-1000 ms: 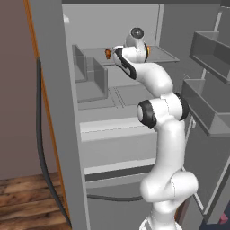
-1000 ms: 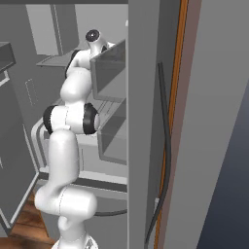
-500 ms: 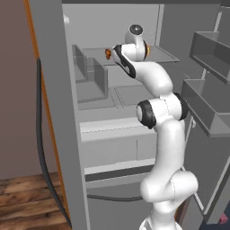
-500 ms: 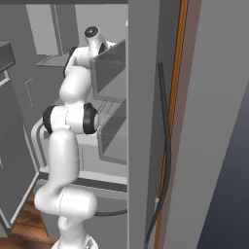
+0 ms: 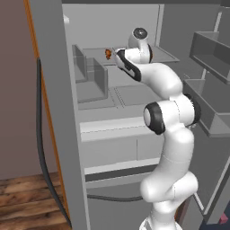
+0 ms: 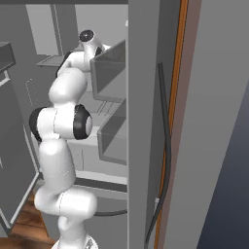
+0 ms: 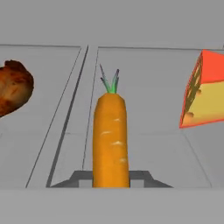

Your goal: Take the cheese, chicken drumstick, and carrot from the fridge and place them on the plate on the dining counter to create an appetizer plate.

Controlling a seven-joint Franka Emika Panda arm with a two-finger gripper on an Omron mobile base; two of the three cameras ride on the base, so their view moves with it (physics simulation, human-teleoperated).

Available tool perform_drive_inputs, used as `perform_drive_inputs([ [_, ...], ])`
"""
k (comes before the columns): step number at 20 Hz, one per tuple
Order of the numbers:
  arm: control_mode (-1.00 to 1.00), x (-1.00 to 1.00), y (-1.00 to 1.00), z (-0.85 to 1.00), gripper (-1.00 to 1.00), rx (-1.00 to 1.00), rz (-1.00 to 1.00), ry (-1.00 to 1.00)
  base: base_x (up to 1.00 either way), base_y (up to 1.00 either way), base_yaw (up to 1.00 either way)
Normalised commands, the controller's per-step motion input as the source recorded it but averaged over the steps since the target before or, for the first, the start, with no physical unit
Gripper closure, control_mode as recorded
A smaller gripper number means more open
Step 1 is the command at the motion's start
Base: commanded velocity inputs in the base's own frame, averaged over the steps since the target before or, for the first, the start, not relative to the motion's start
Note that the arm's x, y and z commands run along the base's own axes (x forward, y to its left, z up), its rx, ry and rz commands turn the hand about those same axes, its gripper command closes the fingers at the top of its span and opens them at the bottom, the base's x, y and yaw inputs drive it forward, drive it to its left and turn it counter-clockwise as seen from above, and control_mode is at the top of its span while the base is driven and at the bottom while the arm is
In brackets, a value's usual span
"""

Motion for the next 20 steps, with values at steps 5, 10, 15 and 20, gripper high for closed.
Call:
perform_drive_inputs([
  [5, -1.0, -0.95, -0.08, -0.08, 1.0, 0.0, 0.0, -0.14, 0.0, 0.0, 0.0],
  [10, -1.0, -0.97, 0.01, 0.26, 1.0, -0.01, 0.0, -0.08, 0.0, 0.0, 0.0],
  [15, -1.0, -0.92, 0.0, 0.56, 1.0, -0.01, 0.0, -0.04, 0.0, 0.0, 0.0],
  [20, -1.0, -0.99, 0.0, 0.69, 1.0, 0.0, 0.0, -0.01, 0.0, 0.0, 0.0],
])
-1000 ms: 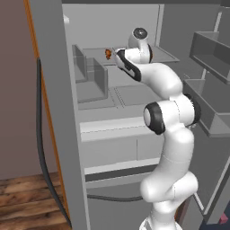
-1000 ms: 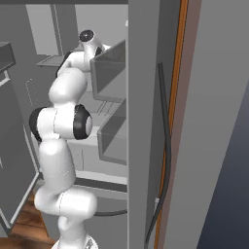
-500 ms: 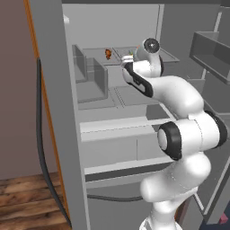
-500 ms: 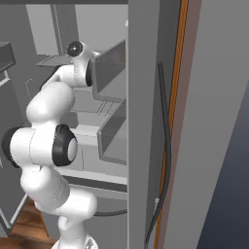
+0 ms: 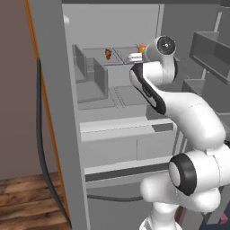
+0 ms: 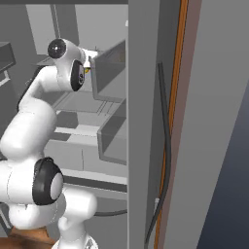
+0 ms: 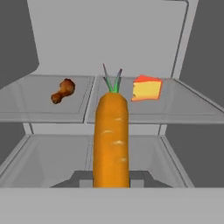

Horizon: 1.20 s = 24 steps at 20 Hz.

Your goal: Take the cheese, chicken drumstick, and carrot from the fridge and place them on the plate on the dining counter to create an appetizer plate.

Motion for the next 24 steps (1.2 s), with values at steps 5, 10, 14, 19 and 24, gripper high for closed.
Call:
perform_drive_inputs([
  [5, -1.0, -1.0, 0.0, 0.09, 1.0, -0.01, 0.0, -0.02, 0.0, 0.0, 0.0],
  [10, -1.0, -1.0, -0.09, -0.03, 1.0, 0.0, 0.0, -0.1, 0.0, 0.0, 0.0],
  [14, -1.0, -0.99, -0.04, 0.0, 1.0, 0.0, 0.0, -0.04, 0.0, 0.0, 0.0],
  [19, -1.0, -0.88, -0.01, 0.0, 1.0, 0.0, 0.0, -0.01, 0.0, 0.0, 0.0],
  [24, -1.0, -0.69, 0.0, 0.0, 1.0, 0.0, 0.0, 0.0, 0.0, 0.0, 0.0],
])
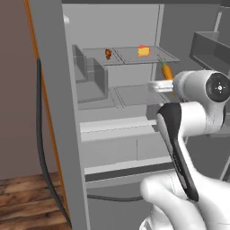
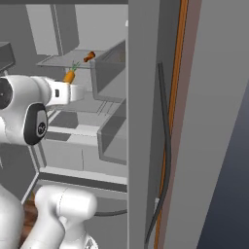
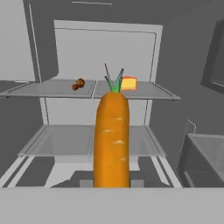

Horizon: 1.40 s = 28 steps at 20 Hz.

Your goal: Take the cheese, chicken drumstick, and carrot from the fridge and place them on the plate on the dining counter to create an appetizer plate.

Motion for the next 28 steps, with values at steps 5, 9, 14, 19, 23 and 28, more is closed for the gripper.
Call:
perform_drive_inputs([
  [5, -1.0, -0.65, 0.0, 0.0, 1.0, 0.0, 0.0, 0.0, 0.0, 0.0, 0.0],
  [9, 1.0, -0.37, -0.03, 0.0, 1.0, 0.0, 0.0, -0.02, -0.39, -0.03, 0.01],
  [14, 1.0, 0.0, 0.0, 0.0, 1.0, 0.0, 0.0, 0.0, -0.78, -0.03, 0.07],
  [19, 1.0, 0.0, 0.0, 0.0, 1.0, 0.0, 0.0, 0.0, -0.72, 0.0, 0.15],
  [23, 1.0, 0.0, 0.0, 0.0, 1.0, 0.0, 0.0, 0.0, -0.6, 0.0, 0.18],
  [28, 1.0, 0.0, 0.0, 0.0, 1.0, 0.0, 0.0, 0.0, -0.29, -0.02, 0.36],
])
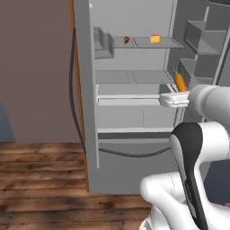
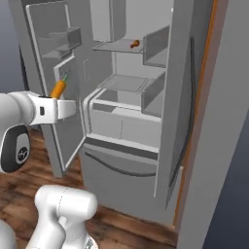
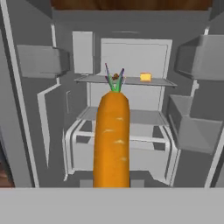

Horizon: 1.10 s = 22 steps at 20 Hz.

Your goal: Take the cheese, chicken drumstick, and carrot from the fridge and place them on the plate on the dining counter to create an appetizer plate.

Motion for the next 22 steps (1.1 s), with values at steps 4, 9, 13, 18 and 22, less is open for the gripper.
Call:
perform_drive_inputs([
  [4, 1.0, 0.0, 0.0, 0.0, 1.0, 0.0, 0.0, 0.0, -0.2, -0.06, 0.51],
  [9, 1.0, 0.0, 0.0, 0.0, 1.0, 0.0, 0.0, 0.0, -0.29, -0.11, 0.58],
  [13, 1.0, 0.0, 0.0, 0.0, 1.0, 0.0, 0.0, 0.0, -0.32, -0.1, 0.59],
  [18, 1.0, 0.0, 0.0, 0.0, 1.0, 0.0, 0.0, 0.0, -0.27, -0.07, 0.59],
  [22, 1.0, 0.0, 0.0, 0.0, 1.0, 0.0, 0.0, 0.0, -0.24, -0.01, 0.58],
])
